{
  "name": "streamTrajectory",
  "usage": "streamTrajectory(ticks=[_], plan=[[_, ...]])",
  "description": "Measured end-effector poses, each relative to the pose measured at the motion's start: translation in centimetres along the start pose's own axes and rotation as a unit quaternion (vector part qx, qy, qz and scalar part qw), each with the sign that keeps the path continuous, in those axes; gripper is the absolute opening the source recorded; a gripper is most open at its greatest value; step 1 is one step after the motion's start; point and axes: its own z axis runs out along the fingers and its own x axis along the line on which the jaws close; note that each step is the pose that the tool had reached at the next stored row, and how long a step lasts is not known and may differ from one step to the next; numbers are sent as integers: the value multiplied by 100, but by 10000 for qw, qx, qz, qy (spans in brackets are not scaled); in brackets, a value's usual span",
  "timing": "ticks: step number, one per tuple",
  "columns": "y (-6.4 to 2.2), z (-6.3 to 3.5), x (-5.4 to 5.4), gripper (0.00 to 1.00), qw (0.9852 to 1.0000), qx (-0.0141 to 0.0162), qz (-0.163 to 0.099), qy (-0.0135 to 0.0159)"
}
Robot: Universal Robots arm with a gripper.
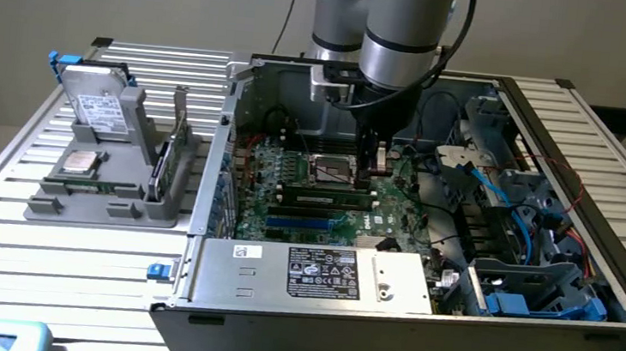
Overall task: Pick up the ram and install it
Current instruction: 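Press down the ram until it locks into place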
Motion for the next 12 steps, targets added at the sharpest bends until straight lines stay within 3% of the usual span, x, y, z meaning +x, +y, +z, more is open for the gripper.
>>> streamTrajectory(ticks=[1,3,7,10,12], plan=[[0,0,0,13,10000,0,0,-3],[2,7,0,11,10000,7,2,-2],[2,32,-12,11,10000,10,17,80],[2,41,-26,11,9999,15,31,110],[2,48,-37,11,9999,21,39,109]])
